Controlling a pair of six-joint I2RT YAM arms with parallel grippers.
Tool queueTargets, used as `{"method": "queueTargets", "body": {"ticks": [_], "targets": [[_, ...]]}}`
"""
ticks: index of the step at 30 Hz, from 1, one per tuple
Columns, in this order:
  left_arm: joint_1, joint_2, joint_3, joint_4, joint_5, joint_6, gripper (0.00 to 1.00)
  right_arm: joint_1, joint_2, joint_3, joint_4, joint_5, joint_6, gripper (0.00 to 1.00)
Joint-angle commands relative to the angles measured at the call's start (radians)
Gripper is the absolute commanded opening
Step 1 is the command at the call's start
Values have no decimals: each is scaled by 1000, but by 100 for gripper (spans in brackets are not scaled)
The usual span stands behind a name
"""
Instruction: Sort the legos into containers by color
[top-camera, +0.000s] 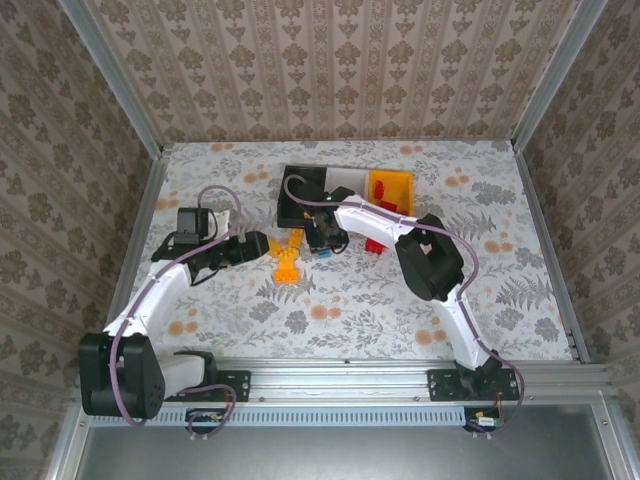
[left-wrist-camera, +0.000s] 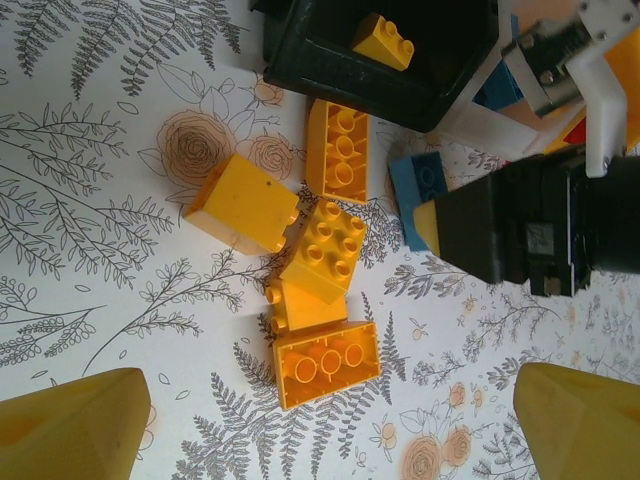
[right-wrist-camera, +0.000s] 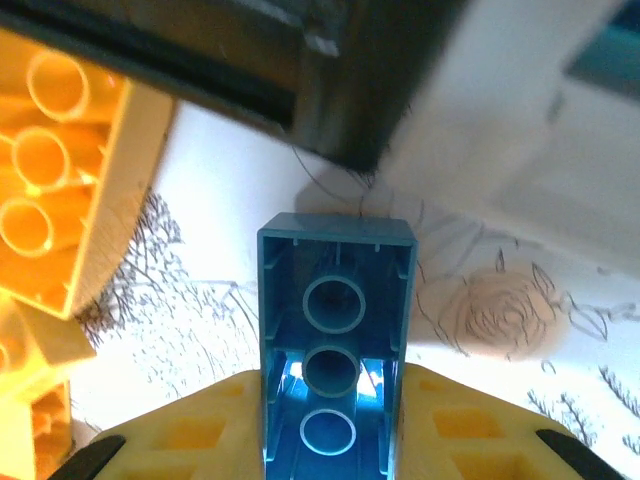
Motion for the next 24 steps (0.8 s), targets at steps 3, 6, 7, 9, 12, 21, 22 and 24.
{"method": "queueTargets", "body": {"ticks": [3,6,7,9,12,21,22,24], "targets": [[9,-21,-12,13,18,-15,95,4,-193,-156,57,-33,42,32],[8,-20,-13,15,20,-14,95,-4,-284,-238,86,-42,59,32],[8,-18,-14,17,21,-17,95,-10,-311,-254,87,-41,60,32],[8,-15,-17,21,25,-17,95,-24,-351,-264,81,-37,58,32],[8,-10,-15,21,25,-16,96,-55,-386,-246,76,-35,44,32],[-74,6,12,-56,-56,18,96,-185,-222,-23,33,-33,-30,33],[-89,8,16,-70,-73,24,96,-194,-194,7,28,-34,-36,33],[-110,8,21,-90,-99,28,96,-206,-146,63,24,-30,-51,34]]}}
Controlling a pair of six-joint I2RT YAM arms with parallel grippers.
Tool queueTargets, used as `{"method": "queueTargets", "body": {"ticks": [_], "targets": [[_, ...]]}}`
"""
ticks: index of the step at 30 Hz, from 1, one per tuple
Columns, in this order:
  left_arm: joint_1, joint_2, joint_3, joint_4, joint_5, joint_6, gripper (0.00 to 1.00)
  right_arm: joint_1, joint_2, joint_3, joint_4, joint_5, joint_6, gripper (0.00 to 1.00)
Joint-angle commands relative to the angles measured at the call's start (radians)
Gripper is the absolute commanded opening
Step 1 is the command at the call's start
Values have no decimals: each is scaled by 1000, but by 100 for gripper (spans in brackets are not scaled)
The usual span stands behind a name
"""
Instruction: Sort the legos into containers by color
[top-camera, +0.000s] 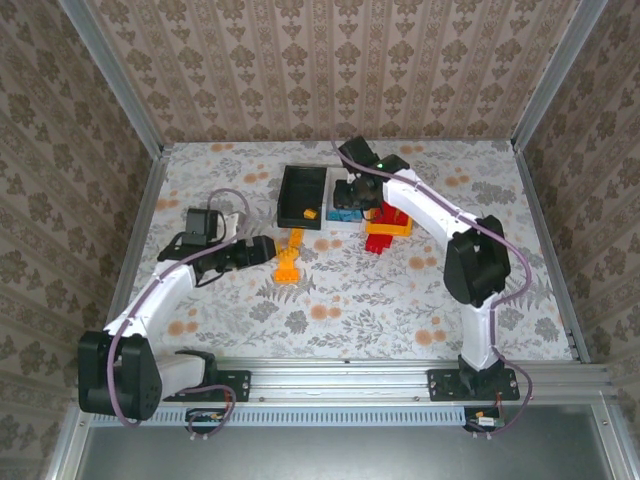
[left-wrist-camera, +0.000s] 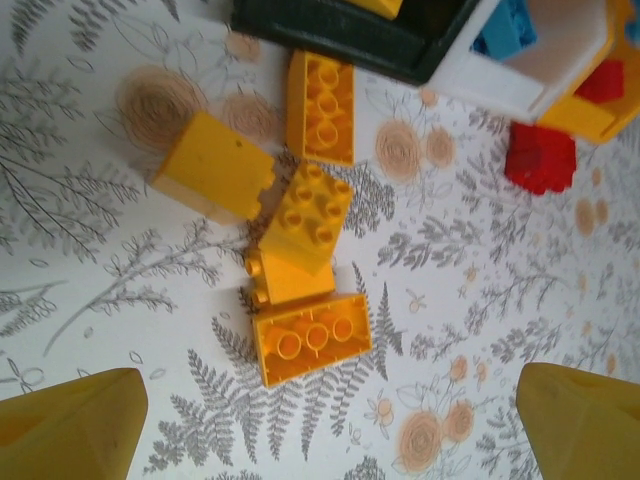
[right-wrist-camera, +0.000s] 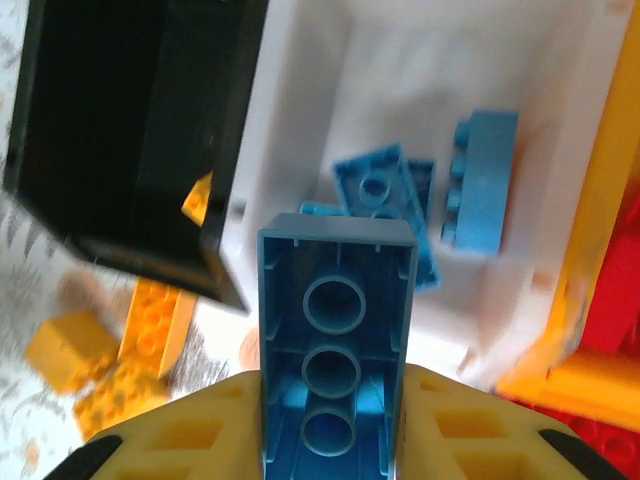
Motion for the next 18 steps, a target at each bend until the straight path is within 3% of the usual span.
{"method": "queueTargets", "body": {"ticks": [1,4,11,15,18], "targets": [[-33,7,22,-63,-62,32,96,-12,93,89,-45,0,-47,35],[-54,9,25,-85,-86,40,96,-28,163,170,-70,-8,-57,37],[-67,21,43,-104,-104,48,97,-32,163,218,-94,-23,-82,58],[-69,33,65,-109,-105,54,98,-32,37,103,-59,-16,-72,62],[-79,41,75,-103,-105,51,98,-32,-107,-76,-18,14,-53,64]]}}
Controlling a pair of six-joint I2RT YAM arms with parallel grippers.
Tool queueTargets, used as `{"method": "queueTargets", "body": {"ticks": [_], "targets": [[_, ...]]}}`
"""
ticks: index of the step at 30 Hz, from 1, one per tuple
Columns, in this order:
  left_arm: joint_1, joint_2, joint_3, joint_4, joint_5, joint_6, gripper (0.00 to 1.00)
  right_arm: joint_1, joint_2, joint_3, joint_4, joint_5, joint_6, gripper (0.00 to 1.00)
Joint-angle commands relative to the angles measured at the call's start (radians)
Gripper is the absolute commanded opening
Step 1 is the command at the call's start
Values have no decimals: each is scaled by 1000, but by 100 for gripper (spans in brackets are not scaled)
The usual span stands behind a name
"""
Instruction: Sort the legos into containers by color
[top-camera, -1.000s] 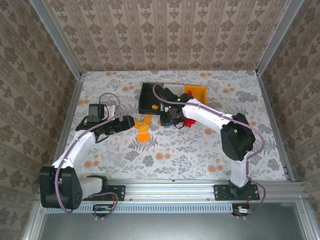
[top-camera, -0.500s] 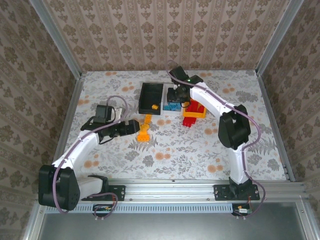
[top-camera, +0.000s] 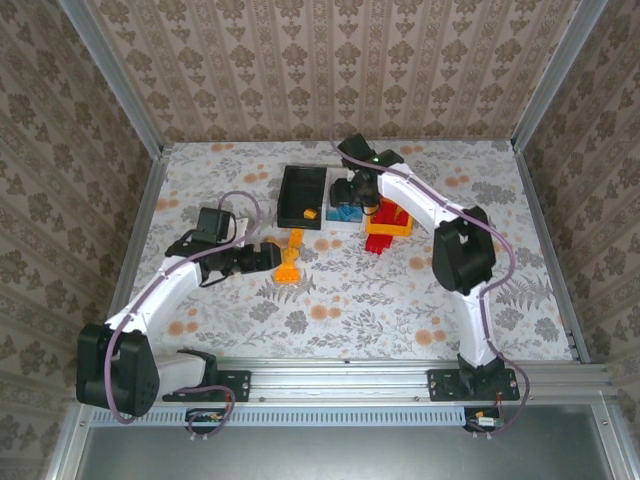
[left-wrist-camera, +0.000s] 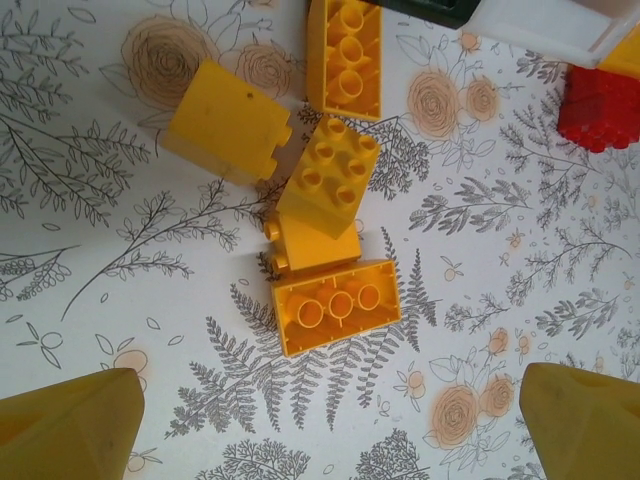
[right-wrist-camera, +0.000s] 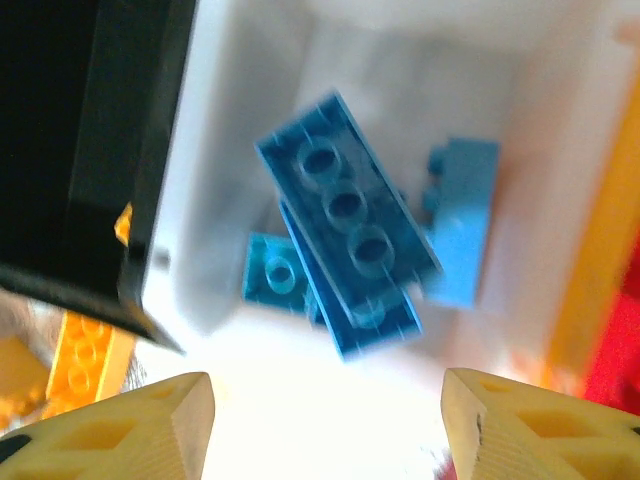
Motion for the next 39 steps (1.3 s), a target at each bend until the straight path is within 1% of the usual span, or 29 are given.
{"method": "queueTargets", "body": {"ticks": [1,4,7,10,13,21,31,39], "targets": [[-21,15,34,-14,-10,24,98,-1,-208,-167,26,33,19,65],[-61,37,43,5,-29,24,99,0,-347,-382,64,61,45,68],[-108,76,61,25,-43,17,100,0,-447,-572,102,73,82,71],[-144,113,78,43,-48,3,100,2,-494,-703,139,63,106,76],[-164,133,90,51,-46,-8,100,3,-492,-759,168,57,120,77],[-165,111,89,32,-67,-13,100,25,-420,-748,227,87,178,76],[-165,87,74,11,-79,12,100,49,-285,-638,219,171,230,77],[-120,57,41,11,-52,25,100,53,-191,-556,199,185,239,76]]}}
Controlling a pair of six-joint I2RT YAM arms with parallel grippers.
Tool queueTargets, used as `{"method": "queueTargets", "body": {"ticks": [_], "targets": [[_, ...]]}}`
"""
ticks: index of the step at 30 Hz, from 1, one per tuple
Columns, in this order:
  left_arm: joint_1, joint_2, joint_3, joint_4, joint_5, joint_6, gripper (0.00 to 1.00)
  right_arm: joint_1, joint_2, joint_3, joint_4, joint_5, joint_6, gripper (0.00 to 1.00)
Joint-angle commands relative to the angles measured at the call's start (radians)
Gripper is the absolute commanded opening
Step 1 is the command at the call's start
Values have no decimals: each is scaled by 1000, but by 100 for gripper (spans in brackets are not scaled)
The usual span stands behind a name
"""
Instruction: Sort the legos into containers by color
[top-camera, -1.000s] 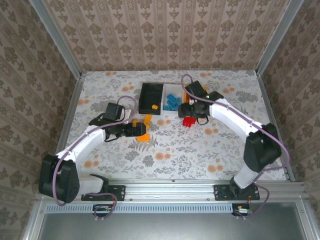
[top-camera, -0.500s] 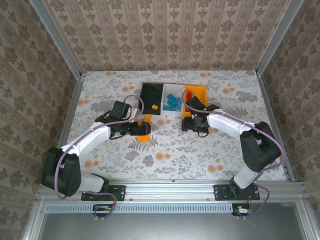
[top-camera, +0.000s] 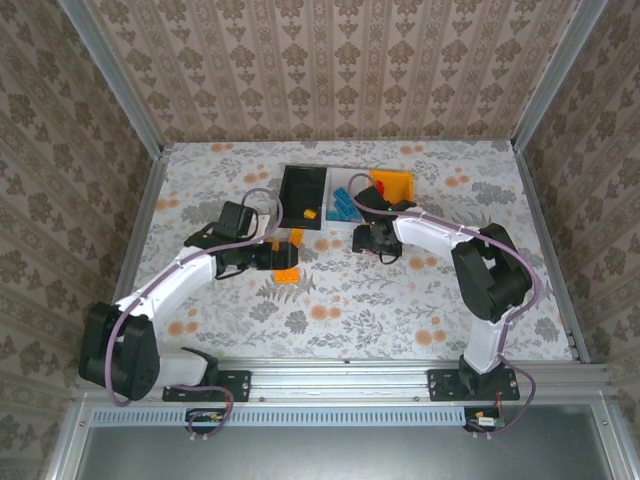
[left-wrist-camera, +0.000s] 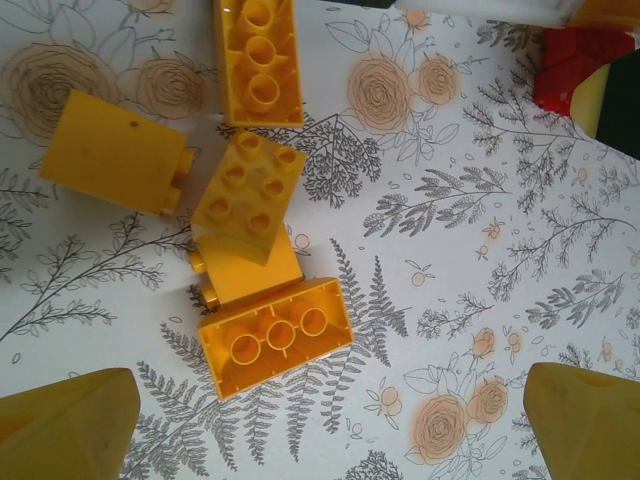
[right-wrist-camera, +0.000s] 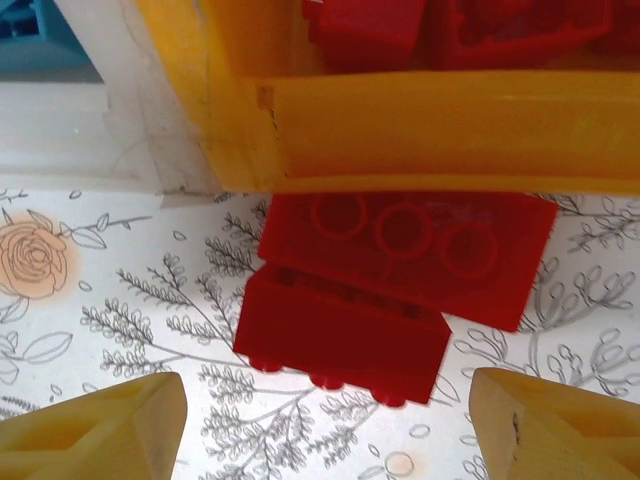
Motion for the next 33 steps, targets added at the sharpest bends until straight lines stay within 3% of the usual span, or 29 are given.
{"method": "queueTargets", "body": {"ticks": [1,9,15,18,23,33], "targets": [[19,-32,-22,-21,14,25,100,5,36,43,-21,45,24,75],[40,-37,-41,-15,31,33,100,5,90,89,-44,72,25,70],[45,-34,-47,-9,40,31,100,0,105,94,-50,86,27,55],[46,-35,-49,-8,42,31,100,0,92,82,-51,86,31,53],[49,-45,-58,-4,43,25,100,0,-6,18,-43,87,42,46],[47,-50,-75,25,61,3,100,-35,-256,-29,-92,112,6,46]]}}
